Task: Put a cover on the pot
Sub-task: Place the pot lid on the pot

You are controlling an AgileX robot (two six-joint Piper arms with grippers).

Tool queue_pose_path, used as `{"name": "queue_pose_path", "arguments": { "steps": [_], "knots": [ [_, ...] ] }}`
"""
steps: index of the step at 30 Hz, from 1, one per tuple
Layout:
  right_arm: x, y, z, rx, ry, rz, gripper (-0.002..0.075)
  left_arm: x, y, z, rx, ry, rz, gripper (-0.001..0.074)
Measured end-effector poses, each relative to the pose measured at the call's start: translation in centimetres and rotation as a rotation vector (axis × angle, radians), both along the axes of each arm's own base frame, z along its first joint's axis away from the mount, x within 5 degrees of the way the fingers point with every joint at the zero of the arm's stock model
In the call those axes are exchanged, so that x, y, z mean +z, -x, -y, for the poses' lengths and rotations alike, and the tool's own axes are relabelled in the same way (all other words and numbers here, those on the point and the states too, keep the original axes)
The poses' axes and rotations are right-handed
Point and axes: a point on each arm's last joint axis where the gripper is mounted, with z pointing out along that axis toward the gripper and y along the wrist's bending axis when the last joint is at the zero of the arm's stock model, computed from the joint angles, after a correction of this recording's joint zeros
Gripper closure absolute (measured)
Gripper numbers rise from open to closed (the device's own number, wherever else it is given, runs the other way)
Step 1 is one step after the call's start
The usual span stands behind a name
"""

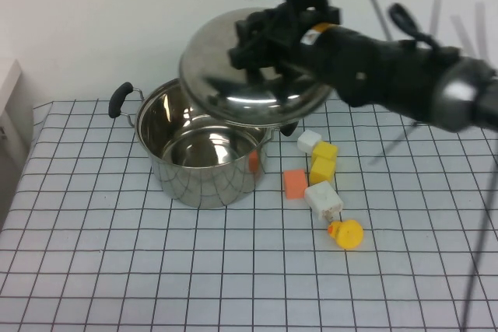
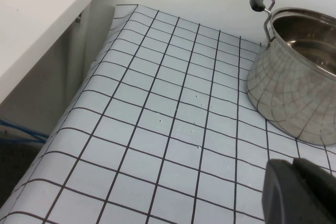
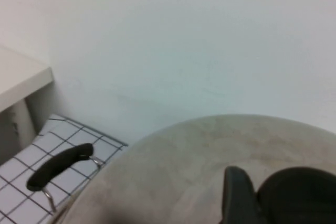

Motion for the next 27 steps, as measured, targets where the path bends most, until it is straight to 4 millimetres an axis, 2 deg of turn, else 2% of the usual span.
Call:
{"name": "queue_pose_path", "arguments": {
  "steps": [6,12,20,27],
  "knots": [
    [-3.1,-3.3,-4.7,0.073,-0.001,-0.050,0.0383,0.0,0.0,0.0,0.000,0.000,0.000,0.0738],
    [-7.0,-5.0,-7.6,0.112,0.009,-0.066,0.0383,0.0,0.0,0.0,0.000,-0.001,0.000,0.0738],
    [-10.0,-5.6,-8.4,0.123,0.031,-0.091,0.0383,0.0,0.0,0.0,0.000,-0.002,0.000,0.0738],
    [-10.1,-5.7,-8.4,0.120,0.035,-0.071,0.0383,0.0,0.0,0.0,-0.001,-0.007,-0.001,0.0738]
  ]
}}
